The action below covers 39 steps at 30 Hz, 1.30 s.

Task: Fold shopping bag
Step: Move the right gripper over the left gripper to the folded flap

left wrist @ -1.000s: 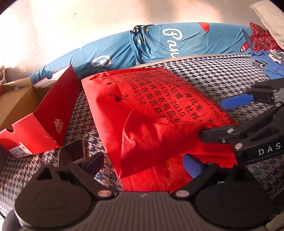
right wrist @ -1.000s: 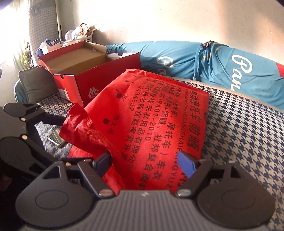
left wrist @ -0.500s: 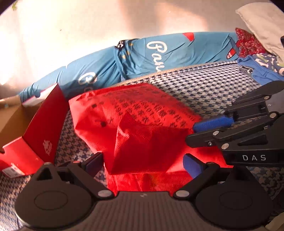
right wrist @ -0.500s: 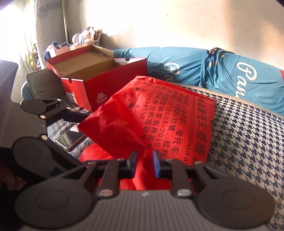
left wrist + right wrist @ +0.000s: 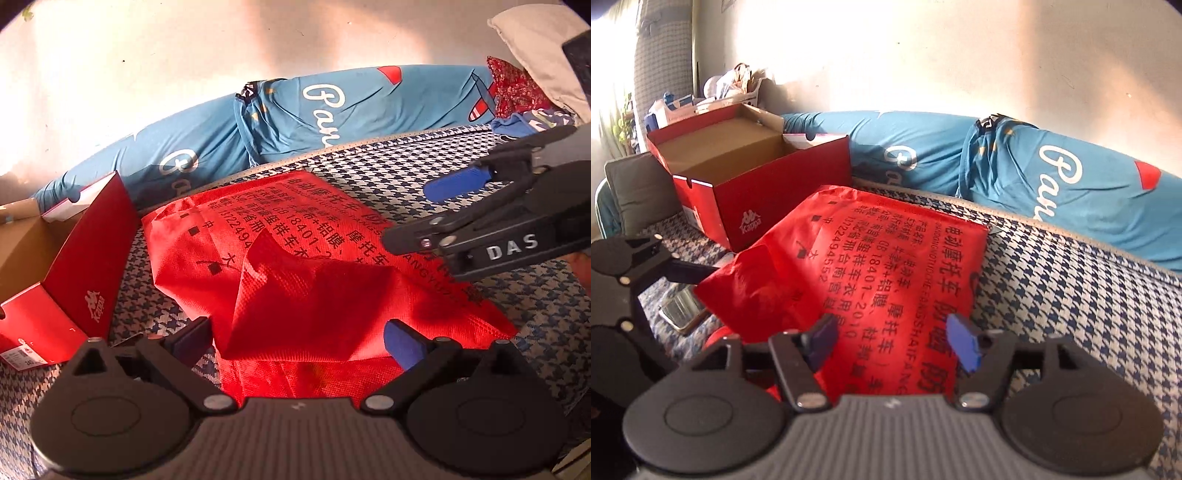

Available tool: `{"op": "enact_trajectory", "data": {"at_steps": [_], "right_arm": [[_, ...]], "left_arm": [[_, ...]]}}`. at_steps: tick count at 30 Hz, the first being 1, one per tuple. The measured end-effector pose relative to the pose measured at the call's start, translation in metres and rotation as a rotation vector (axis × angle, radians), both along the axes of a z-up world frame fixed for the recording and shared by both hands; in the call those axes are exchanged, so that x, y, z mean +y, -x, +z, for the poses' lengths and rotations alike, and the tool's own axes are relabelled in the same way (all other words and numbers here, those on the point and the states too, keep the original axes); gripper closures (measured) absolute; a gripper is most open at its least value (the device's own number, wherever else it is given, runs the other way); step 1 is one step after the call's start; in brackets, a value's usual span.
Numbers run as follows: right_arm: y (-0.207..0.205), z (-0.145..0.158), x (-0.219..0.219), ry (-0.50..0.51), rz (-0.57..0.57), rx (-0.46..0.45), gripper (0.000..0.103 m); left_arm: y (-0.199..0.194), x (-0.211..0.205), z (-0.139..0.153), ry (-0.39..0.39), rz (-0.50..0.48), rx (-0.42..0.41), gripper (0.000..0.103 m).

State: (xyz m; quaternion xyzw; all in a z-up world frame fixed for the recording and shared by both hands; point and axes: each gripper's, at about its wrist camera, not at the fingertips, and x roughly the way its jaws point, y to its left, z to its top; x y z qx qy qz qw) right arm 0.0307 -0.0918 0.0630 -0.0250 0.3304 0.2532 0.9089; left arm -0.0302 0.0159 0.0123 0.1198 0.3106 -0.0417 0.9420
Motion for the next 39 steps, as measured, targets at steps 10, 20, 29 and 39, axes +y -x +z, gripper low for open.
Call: {"op": "enact_trajectory", "data": {"at_steps": [10, 20, 29, 39], "right_arm": [[-0.025, 0.026, 0.027, -0.143, 0.125, 0.03, 0.025], [-0.072, 0.029, 0.115, -0.003, 0.355, 0.146, 0.018], [-0.097, -0.001, 0.166, 0.162, 0.45, 0.324, 0.021], [-0.1, -0.028, 0.188, 0.287, 0.483, 0.373, 0.084]], "left_arm": [[0.007, -0.01, -0.002, -0.02, -0.057, -0.024, 0.003], [0.004, -0.002, -0.009, 0.005, -0.034, 0.0, 0.003], [0.001, 0.01, -0.015, 0.071, -0.005, 0.035, 0.003], [0.003, 0.013, -0.016, 0.074, -0.01, 0.039, 0.003]]}}
